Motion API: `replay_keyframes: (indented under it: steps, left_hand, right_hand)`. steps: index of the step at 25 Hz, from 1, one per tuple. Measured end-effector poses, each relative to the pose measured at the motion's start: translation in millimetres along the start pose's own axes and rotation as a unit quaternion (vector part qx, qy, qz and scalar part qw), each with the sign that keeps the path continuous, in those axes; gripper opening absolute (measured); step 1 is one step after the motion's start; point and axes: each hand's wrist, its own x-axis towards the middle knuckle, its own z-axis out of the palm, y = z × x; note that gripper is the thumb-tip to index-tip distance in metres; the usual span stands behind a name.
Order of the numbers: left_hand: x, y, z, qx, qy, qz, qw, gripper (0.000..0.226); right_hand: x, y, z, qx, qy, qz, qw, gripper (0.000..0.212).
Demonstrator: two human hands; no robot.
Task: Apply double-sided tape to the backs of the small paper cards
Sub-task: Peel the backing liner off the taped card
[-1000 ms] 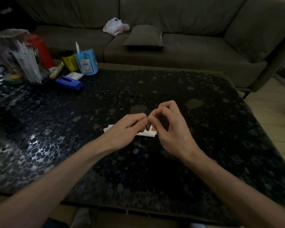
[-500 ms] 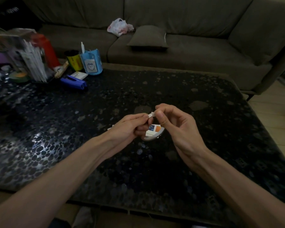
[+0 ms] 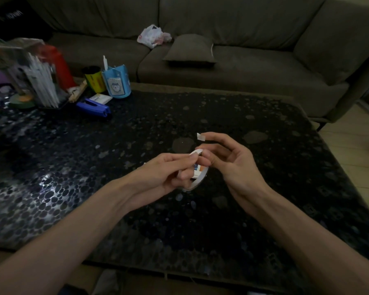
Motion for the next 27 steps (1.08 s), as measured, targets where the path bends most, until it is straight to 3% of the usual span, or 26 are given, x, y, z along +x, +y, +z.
replay_keyframes:
  steps: [4,6,11,13,17,27]
  left_hand:
    - [-10.4,10.0,9.8,-0.102,-0.061,-0.044,0.992,0.034]
    - [-7.8,11.1,15.3,-0.107,-0.044,-0.039,0.992,0.034]
    - [-0.7,7.2,16.9,-0.001,0.204,0.052,0.978,0.026]
    - [-1.2,3.9,13.9,0.086,0.255,0.092,0.959,0.022]
    - [-0.3,1.9,17.2,0.160,0.276,0.135,0.938,0.023]
    - [-2.6,3.6,18.3,0.145,0.289,0.158,0.933,0.017]
  right_hand:
    - [-0.9,3.5,6.3,0.034,-0.041,0.037,0.998,0.032]
    - [0.7,3.3,6.0,0.039,-0.033,0.055,0.997,0.031]
    - [5.6,2.5,-1.2,0.086,0.047,0.113,0.989,0.019]
    - [4.8,1.8,-0.2,0.084,0.041,0.125,0.988,0.020]
    - [2.6,-2.0,4.8,0.067,0.022,0.127,0.989,0.021]
    - [0.6,-1.0,9.6,0.042,0.012,0.119,0.992,0.019]
